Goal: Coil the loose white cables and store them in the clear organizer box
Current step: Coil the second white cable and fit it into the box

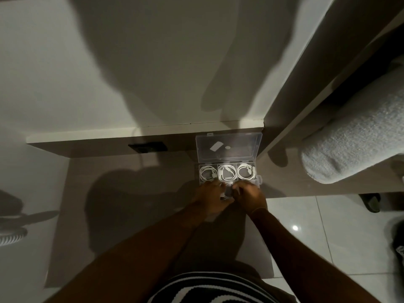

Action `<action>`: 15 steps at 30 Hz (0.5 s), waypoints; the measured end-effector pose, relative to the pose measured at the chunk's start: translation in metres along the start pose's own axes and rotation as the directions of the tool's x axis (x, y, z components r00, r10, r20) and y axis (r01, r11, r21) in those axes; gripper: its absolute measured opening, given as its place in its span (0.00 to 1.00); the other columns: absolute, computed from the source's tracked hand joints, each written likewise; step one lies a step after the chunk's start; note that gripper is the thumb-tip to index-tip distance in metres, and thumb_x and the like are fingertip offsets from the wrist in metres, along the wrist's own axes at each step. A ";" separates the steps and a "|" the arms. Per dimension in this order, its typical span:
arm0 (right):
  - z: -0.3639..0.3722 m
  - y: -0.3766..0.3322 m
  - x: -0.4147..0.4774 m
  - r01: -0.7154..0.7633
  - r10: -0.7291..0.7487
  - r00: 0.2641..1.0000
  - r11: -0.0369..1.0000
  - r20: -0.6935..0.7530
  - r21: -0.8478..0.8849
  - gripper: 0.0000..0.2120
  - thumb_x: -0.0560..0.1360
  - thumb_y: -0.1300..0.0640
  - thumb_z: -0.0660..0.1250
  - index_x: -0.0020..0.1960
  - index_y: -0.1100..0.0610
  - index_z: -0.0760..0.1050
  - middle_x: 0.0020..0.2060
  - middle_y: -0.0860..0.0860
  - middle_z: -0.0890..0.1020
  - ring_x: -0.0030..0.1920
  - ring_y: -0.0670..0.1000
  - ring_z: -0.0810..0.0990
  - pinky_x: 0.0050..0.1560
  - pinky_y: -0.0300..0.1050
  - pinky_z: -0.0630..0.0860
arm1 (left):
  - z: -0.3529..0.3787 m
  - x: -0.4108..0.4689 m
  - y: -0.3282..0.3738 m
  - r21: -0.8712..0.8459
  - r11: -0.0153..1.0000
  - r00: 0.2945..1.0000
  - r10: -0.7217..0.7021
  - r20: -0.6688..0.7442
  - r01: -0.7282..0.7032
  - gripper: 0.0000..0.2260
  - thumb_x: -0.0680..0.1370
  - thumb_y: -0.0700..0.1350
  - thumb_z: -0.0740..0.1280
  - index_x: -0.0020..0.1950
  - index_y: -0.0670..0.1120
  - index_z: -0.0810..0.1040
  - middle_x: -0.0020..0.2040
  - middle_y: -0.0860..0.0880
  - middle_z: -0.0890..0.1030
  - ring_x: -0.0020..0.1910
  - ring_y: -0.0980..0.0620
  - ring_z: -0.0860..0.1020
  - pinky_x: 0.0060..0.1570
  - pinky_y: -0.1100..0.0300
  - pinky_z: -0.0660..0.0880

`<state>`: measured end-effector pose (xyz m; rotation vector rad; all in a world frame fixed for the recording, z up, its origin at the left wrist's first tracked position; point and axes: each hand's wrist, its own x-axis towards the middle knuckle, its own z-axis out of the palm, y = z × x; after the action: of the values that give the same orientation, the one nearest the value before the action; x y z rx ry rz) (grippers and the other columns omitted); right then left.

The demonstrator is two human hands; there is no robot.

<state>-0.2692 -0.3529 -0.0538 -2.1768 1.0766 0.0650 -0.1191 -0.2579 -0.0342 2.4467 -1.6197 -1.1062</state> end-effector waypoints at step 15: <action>-0.013 0.007 0.011 0.073 -0.086 0.987 0.993 0.138 0.094 0.06 0.77 0.61 0.76 0.52 0.62 0.87 0.53 0.60 0.85 0.56 0.58 0.82 0.64 0.54 0.77 | -0.002 0.008 0.012 -0.081 0.995 0.999 -0.051 0.018 0.052 0.20 0.79 0.45 0.71 0.71 0.48 0.78 0.71 0.44 0.76 0.71 0.41 0.75 0.70 0.44 0.76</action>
<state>-0.2709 -0.3712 -0.0515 -2.0993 0.8949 0.1318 -0.1255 -0.2706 -0.0327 2.4478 -1.4920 -1.1764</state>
